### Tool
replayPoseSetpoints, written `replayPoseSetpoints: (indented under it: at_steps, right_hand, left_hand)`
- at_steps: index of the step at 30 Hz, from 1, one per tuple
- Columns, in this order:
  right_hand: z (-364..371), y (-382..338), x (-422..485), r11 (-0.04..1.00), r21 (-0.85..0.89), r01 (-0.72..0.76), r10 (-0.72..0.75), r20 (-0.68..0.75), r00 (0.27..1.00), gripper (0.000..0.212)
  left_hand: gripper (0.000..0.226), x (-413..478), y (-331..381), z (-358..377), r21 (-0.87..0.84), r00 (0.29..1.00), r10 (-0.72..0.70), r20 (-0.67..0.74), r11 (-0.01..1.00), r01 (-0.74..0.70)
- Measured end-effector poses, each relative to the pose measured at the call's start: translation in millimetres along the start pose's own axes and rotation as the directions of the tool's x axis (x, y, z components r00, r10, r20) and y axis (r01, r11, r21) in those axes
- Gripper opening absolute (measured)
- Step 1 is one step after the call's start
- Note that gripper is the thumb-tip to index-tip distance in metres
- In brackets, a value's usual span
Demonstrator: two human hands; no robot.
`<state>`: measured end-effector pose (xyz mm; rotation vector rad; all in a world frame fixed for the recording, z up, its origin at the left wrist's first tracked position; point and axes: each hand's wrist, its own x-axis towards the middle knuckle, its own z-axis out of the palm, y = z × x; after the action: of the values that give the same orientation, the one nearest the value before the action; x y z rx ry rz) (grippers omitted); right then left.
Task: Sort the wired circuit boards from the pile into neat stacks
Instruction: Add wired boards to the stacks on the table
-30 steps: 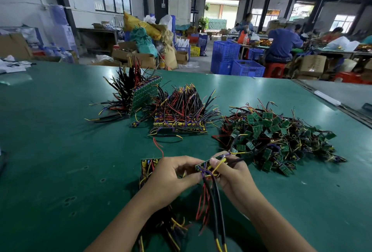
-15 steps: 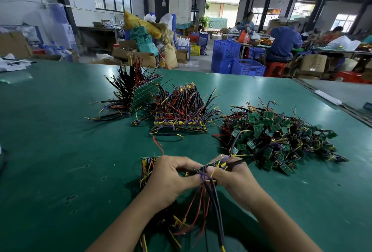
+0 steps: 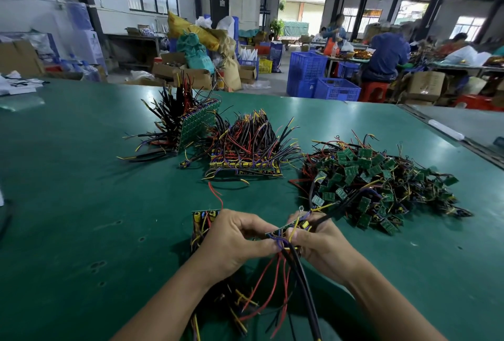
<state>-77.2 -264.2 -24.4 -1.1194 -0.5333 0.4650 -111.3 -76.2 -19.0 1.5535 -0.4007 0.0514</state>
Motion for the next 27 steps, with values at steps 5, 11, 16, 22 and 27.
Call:
replayPoseSetpoints:
  at_steps: [5, 11, 16, 22, 27]
  right_hand:
    - [2.1, -1.8, -1.0, 1.0, 0.019, -0.015, 0.014, 0.015, 1.0, 0.027]
    - [-2.0, -3.6, 1.4, 0.999, -0.045, 0.012, -0.015, -0.08, 0.997, 0.026]
    - [-15.4, -5.2, 3.0, 1.0, -0.023, -0.021, 0.013, -0.281, 0.96, 0.016]
    - [-39.0, -25.7, 0.3, 0.983, 0.093, 0.161, -0.101, -0.461, 0.882, 0.009]
    - [-44.1, -36.3, -2.4, 0.957, 0.19, 0.22, -0.108, -0.471, 0.875, 0.016]
  left_hand:
    - [0.015, -0.5, 1.3, -2.5, -0.022, 0.999, -0.016, 0.028, 1.0, 0.017]
    - [0.019, 2.0, 2.5, -0.9, 0.017, 1.0, 0.002, -0.025, 1.0, -0.002]
    - [0.017, 6.1, -3.9, -0.1, 0.233, 0.992, 0.015, -0.124, 0.972, 0.014]
    - [0.015, 8.5, -13.6, -3.7, 0.646, 0.999, 0.0, -0.052, 0.763, 0.033]
    - [0.027, 12.1, -19.7, -7.1, 0.842, 0.997, -0.069, 0.031, 0.539, 0.012]
